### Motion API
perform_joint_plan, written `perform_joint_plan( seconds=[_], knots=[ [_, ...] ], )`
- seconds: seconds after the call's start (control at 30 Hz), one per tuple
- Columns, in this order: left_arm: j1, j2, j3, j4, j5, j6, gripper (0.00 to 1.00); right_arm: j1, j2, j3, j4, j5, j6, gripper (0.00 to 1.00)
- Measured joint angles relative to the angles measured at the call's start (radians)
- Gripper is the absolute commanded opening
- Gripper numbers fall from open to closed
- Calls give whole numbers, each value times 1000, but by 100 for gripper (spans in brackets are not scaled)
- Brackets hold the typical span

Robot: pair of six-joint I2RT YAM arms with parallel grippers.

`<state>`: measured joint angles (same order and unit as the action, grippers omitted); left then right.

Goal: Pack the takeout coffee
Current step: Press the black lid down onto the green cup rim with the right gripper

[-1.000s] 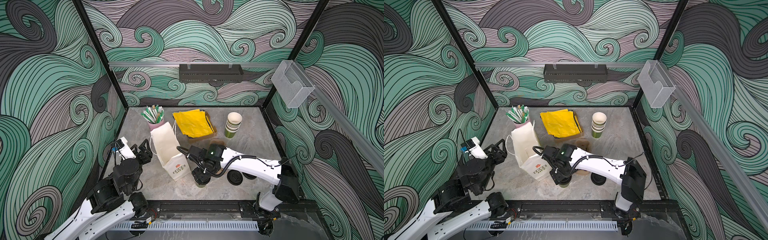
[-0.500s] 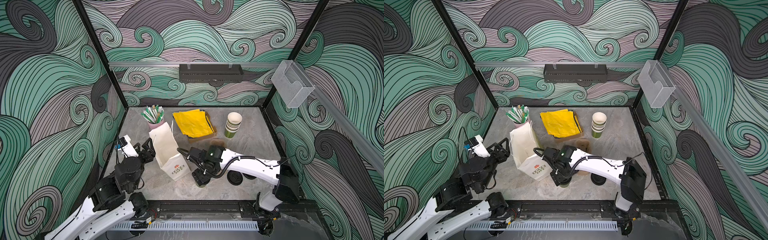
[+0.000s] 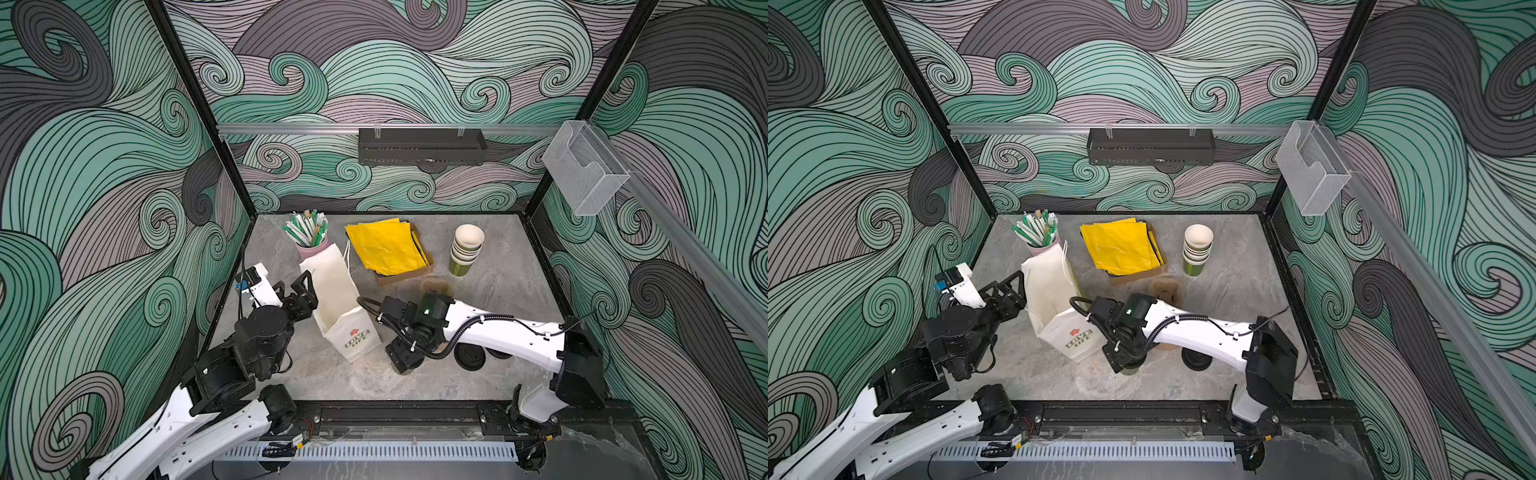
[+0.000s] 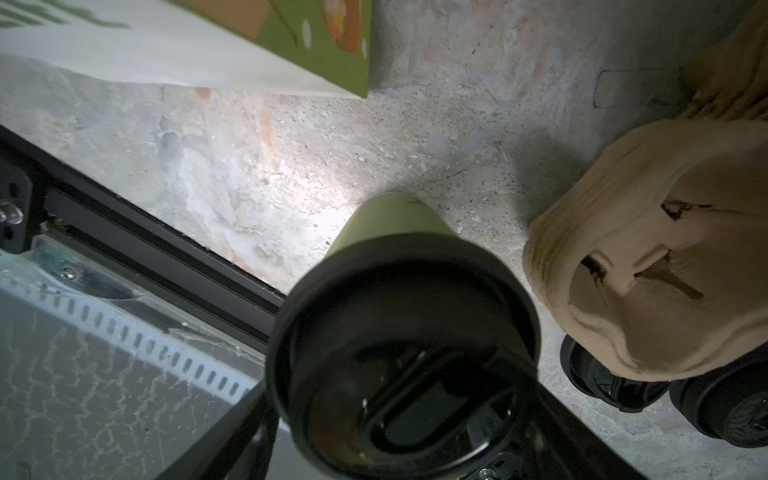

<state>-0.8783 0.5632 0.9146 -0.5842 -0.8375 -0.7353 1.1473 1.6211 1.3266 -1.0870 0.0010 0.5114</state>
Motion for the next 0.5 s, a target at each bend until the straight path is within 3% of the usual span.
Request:
perform_joint_plan(
  seconds=[0.23, 0.5],
  knots=[
    [0, 47, 60, -106, -16, -74, 86, -14, -53, -32, 29, -10, 1, 99],
    [0, 101, 117, -251, -11, -156, 89, -39, -172, -65, 94, -29, 6, 98]
  ],
)
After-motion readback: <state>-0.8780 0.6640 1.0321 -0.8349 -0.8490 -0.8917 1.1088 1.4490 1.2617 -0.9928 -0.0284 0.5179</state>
